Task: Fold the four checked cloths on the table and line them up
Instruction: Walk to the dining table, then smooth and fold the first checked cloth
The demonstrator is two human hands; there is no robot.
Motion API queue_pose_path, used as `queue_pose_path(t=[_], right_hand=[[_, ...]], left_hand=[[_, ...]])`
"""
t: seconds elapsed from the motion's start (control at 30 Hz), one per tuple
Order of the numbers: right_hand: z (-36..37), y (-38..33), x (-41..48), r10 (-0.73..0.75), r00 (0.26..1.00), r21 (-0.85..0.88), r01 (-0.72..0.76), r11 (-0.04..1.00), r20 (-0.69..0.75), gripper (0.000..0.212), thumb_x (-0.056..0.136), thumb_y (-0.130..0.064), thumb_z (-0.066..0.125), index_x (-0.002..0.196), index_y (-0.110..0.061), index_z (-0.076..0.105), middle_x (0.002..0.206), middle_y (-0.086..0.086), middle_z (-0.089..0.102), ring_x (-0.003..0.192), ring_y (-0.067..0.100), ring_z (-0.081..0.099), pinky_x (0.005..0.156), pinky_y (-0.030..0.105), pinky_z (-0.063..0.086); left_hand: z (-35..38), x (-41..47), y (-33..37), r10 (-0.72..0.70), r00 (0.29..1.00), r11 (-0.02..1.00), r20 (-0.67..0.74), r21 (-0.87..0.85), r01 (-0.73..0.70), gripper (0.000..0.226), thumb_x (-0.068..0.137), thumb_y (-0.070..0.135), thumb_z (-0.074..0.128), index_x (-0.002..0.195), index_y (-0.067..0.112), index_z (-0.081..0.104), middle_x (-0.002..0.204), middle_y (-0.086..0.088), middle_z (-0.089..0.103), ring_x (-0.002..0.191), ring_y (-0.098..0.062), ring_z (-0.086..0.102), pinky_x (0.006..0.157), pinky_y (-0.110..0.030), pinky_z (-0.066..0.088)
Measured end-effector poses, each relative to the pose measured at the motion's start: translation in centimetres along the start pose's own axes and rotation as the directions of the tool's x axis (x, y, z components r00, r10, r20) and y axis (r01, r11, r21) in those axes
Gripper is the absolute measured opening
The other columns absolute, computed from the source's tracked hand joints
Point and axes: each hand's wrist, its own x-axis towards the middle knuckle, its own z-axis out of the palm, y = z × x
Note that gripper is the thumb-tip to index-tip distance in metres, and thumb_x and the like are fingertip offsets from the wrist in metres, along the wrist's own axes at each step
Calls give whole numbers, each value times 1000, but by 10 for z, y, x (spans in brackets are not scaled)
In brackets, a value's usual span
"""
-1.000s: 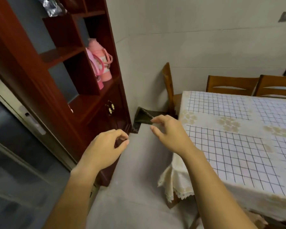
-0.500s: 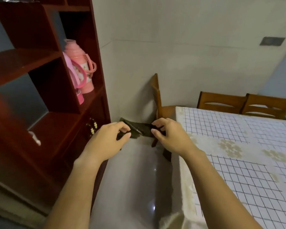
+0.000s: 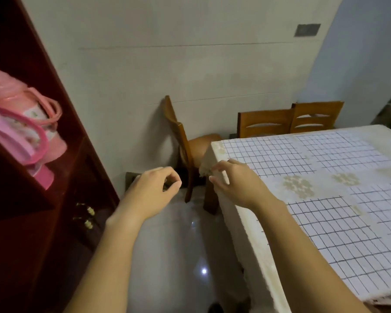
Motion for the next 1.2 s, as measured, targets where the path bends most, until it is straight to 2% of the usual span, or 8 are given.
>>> queue_pose_path(t=[0.17,0.33,0.5,0.73,0.83,0.9,1.07,1.2], right_hand=[[22,24,59,55,997,56,-53,997,-48,31,98,-44,57,121,-23,64,112,-2,64,101,18,61,83,29,50],[24,45,147,18,998,153,-9,988,-54,25,99,-42,57,111,-23,68,102,-3,68,92,15,65,82,37,57],[3,72,217,30,994,167,-12,986,-105,27,100,-42,53,119,-27,65,107,-4,64,93,14,64,83,37,56],[-8,169,202,336,936,18,-336,942,-105,33,101,-45,51,129,-30,59,126,-1,60,111,21,59,92,41,51],[-25,209,185,504,843,44,-506,862,-188,36,101,-44,52,132,-28,57,127,0,59,112,23,60,96,43,49],[-35,227,171,587,779,60,-590,805,-221,36,101,-43,53,133,-27,57,127,1,59,113,24,60,96,43,49],[-58,257,124,783,515,130,-801,584,-348,35,101,-41,54,133,-26,58,127,0,60,114,23,60,96,41,49],[-58,259,101,864,284,233,-885,403,-415,35,101,-41,54,133,-28,57,125,-3,60,110,19,60,94,40,51]], left_hand=[[1,69,-17,13,996,998,86,53,-17,5,99,38,60,97,38,64,102,23,64,101,0,61,83,-27,53],[-15,151,-29,-9,987,987,163,162,-17,6,100,36,60,104,38,64,109,22,63,109,0,58,91,-29,53],[-8,240,-23,-38,978,938,205,345,-36,13,100,37,59,113,38,59,120,17,61,118,-10,55,106,-39,45],[72,338,26,126,891,905,437,318,-284,19,98,39,61,115,41,55,120,16,60,118,-13,57,111,-44,40],[115,382,64,257,819,876,513,234,-421,22,96,40,62,117,44,54,124,17,60,113,-16,58,103,-39,46],[140,401,88,329,757,858,564,157,-490,21,97,41,62,116,44,53,128,17,60,117,-16,57,108,-40,43],[207,443,161,524,489,668,697,19,-744,30,101,45,57,130,37,53,138,12,56,130,-15,50,124,-49,14],[244,458,202,639,311,536,703,-118,-836,32,101,44,57,131,35,53,139,8,55,132,-17,49,124,-49,14]])
